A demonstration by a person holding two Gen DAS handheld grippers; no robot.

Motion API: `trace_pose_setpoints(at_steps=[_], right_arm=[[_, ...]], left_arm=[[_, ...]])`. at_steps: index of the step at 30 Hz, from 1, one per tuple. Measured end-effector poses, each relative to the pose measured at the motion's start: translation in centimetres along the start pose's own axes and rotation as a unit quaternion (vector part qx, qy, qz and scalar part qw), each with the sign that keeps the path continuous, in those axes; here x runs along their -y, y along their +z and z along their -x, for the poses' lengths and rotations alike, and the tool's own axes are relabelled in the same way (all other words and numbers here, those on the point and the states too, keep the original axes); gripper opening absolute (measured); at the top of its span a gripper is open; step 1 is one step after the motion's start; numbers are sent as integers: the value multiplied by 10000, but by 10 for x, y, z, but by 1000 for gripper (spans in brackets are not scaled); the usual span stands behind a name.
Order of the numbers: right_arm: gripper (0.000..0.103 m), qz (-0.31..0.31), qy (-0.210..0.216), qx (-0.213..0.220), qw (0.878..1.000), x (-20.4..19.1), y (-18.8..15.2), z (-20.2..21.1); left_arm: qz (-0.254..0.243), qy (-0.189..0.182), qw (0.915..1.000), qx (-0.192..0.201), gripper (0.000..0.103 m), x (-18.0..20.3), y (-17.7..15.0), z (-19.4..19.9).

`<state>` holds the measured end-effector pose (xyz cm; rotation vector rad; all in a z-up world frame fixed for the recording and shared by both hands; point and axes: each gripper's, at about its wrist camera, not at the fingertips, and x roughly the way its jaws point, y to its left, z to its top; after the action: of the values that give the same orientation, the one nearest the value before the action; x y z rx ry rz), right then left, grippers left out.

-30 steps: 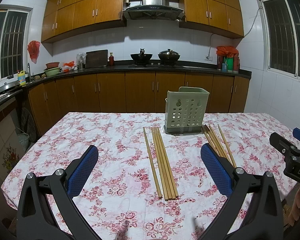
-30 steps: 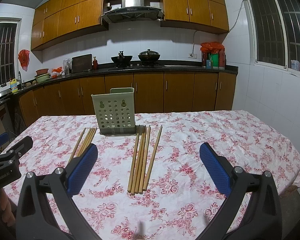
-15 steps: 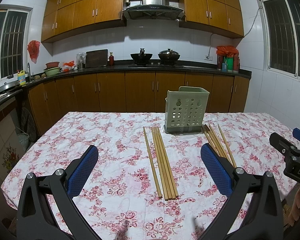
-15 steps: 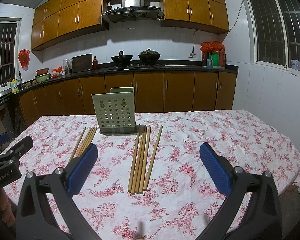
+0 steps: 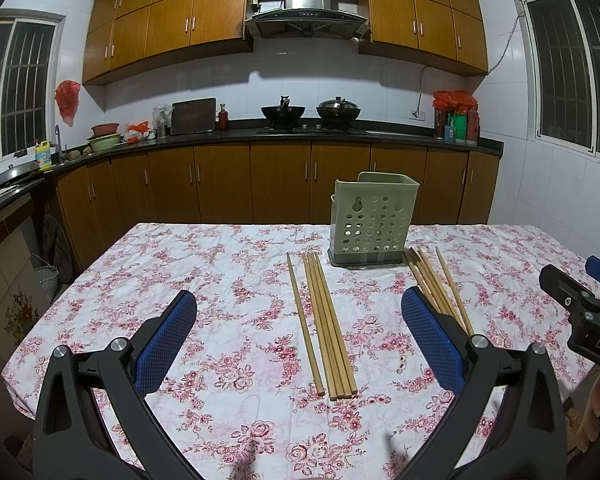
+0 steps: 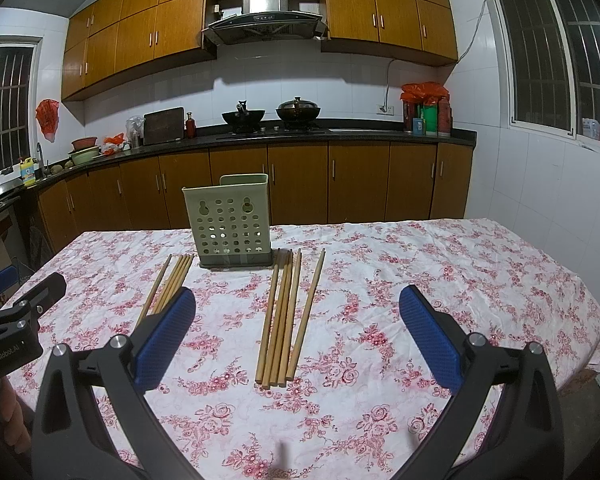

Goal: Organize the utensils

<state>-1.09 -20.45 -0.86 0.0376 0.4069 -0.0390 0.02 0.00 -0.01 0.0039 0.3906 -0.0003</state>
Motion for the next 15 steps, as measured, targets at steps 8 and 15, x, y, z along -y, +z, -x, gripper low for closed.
trace_pose_setpoints(at_steps=[8, 15], right_arm=[[99, -7, 1, -15, 10000, 0, 1, 0], [99, -94, 3, -181, 9998, 4, -3, -11]], left_arm=[[2, 4, 10000, -13, 101, 0, 0, 0], [-19, 109, 9999, -122, 101, -2, -3, -9]])
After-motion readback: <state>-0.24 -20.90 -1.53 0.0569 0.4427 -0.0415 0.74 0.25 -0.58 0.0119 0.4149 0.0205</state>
